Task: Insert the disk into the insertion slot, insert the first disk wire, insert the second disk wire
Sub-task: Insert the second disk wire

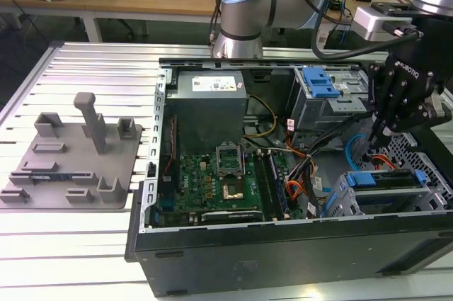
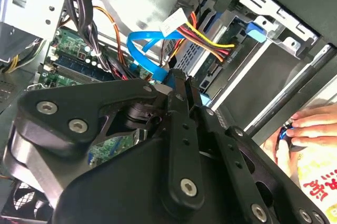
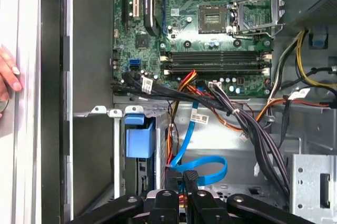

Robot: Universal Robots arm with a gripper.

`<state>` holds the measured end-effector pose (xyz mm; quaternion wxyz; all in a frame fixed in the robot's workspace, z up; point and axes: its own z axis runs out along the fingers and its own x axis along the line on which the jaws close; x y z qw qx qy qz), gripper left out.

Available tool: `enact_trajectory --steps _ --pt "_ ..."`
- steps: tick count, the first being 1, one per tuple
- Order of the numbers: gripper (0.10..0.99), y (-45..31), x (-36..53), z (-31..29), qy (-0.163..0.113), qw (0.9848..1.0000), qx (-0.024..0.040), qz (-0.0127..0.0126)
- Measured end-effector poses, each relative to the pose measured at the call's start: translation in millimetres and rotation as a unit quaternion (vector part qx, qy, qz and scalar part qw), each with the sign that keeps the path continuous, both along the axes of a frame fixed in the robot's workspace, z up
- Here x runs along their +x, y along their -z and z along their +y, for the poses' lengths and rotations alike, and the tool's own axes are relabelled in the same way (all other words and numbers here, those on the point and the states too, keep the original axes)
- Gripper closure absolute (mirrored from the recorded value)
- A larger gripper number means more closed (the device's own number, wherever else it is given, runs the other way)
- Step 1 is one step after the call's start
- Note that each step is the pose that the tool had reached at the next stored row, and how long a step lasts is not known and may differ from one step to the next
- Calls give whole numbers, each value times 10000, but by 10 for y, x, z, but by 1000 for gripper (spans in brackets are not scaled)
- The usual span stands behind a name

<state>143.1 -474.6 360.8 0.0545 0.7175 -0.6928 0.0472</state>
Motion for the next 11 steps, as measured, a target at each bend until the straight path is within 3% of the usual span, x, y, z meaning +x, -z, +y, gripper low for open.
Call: enact_trajectory --steps 5,11 --pt "925 2 63 -4 62 10000 3 0" --pt "925 4 68 -35 314 9995 12 0"
